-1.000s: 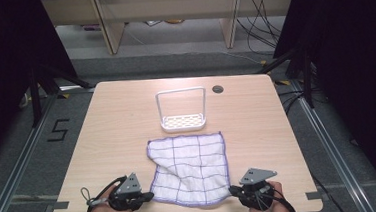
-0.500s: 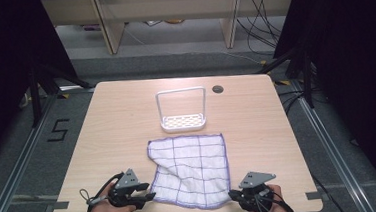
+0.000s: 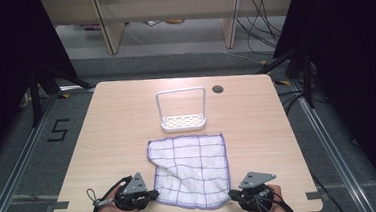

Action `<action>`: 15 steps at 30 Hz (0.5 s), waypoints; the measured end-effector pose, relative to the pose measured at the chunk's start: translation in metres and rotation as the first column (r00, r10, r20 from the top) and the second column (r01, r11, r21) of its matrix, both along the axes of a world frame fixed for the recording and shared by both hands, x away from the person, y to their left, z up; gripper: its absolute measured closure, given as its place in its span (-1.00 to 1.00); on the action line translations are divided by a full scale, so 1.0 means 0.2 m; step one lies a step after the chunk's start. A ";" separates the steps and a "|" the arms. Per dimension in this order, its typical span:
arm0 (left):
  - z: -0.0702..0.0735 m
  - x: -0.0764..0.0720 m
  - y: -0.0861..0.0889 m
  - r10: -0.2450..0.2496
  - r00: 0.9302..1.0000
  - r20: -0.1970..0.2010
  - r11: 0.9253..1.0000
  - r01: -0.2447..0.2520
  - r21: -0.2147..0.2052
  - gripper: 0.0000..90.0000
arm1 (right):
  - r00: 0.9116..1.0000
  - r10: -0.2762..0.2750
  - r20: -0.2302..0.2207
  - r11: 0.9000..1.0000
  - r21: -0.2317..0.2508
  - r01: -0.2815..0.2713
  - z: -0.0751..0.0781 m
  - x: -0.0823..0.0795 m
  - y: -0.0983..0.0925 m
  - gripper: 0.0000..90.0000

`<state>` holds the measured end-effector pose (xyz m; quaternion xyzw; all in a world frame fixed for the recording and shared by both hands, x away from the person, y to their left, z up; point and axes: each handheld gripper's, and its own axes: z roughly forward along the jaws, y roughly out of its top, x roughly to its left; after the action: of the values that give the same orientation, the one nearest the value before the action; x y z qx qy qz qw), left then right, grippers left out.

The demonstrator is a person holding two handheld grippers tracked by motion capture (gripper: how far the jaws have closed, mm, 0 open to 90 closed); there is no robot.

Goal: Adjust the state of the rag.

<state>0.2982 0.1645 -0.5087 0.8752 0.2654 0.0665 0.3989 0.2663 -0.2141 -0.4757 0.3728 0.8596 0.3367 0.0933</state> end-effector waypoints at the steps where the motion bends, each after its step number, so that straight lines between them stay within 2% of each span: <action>1: 0.02 -0.02 0.02 -0.009 1.000 0.001 1.000 0.009 -0.010 0.92 | 1.000 -0.003 -0.003 1.000 0.003 0.003 0.02 0.00 -0.01 0.93; 2: 0.04 -0.03 0.03 -0.015 1.000 0.000 1.000 0.015 -0.022 0.92 | 1.000 0.002 0.000 1.000 -0.004 -0.002 0.03 0.00 -0.02 0.93; 3: 0.06 -0.06 0.04 -0.013 1.000 -0.017 0.999 0.012 -0.045 0.92 | 1.000 -0.002 0.000 1.000 0.001 0.002 0.04 -0.01 -0.02 0.93; 4: 0.08 -0.08 0.06 -0.022 1.000 0.001 0.998 0.022 -0.066 0.92 | 1.000 -0.002 0.000 1.000 0.001 0.002 0.04 -0.01 -0.02 0.93; 5: 0.09 -0.11 0.07 -0.019 1.000 0.004 0.997 0.019 -0.070 0.92 | 1.000 0.005 0.008 1.000 0.001 -0.005 0.05 -0.01 -0.03 0.93; 7: 0.09 -0.14 0.09 -0.034 0.999 -0.005 0.998 0.034 -0.058 0.92 | 1.000 -0.001 -0.006 1.000 0.000 0.001 0.04 -0.02 -0.02 0.93; 8: 0.07 -0.15 0.10 -0.015 1.000 -0.024 0.998 0.013 -0.053 0.92 | 1.000 0.017 0.004 1.000 -0.012 -0.017 0.03 -0.02 -0.02 0.93; 9: 0.05 -0.15 0.09 -0.017 0.999 -0.038 0.998 0.015 -0.056 0.90 | 1.000 0.024 -0.020 0.999 -0.031 -0.025 0.01 -0.02 -0.01 0.93; 10: 0.04 -0.14 0.09 -0.020 0.999 -0.044 1.000 0.020 -0.020 0.89 | 0.999 0.024 -0.027 0.999 -0.037 -0.025 -0.01 -0.01 0.00 0.92; 11: 0.02 -0.13 0.08 -0.035 0.998 -0.048 0.999 0.034 -0.009 0.75 | 0.998 0.023 -0.053 0.999 -0.047 -0.025 -0.03 -0.01 0.02 0.80; 12: 0.02 -0.13 0.08 -0.035 0.998 -0.048 0.999 0.034 -0.009 0.69 | 0.998 0.023 -0.053 0.999 -0.047 -0.025 -0.03 -0.01 0.02 0.80; 13: 0.02 -0.13 0.07 -0.022 0.998 -0.063 0.999 0.020 -0.033 0.62 | 0.999 0.010 -0.045 0.999 -0.050 -0.013 -0.02 -0.01 0.01 0.60; 14: 0.02 -0.13 0.07 -0.022 0.998 -0.063 0.999 0.020 -0.033 0.54 | 0.999 0.010 -0.045 0.999 -0.050 -0.013 -0.02 -0.01 0.01 0.60; 15: 0.03 -0.11 0.09 -0.001 0.998 -0.057 1.000 -0.001 -0.024 0.39 | 0.999 -0.015 -0.032 1.000 -0.024 0.014 -0.01 0.00 0.00 0.49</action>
<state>0.2761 0.1819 -0.5024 0.8720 0.2775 0.0383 0.4014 0.2655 -0.2147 -0.4781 0.3835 0.8622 0.3195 0.0863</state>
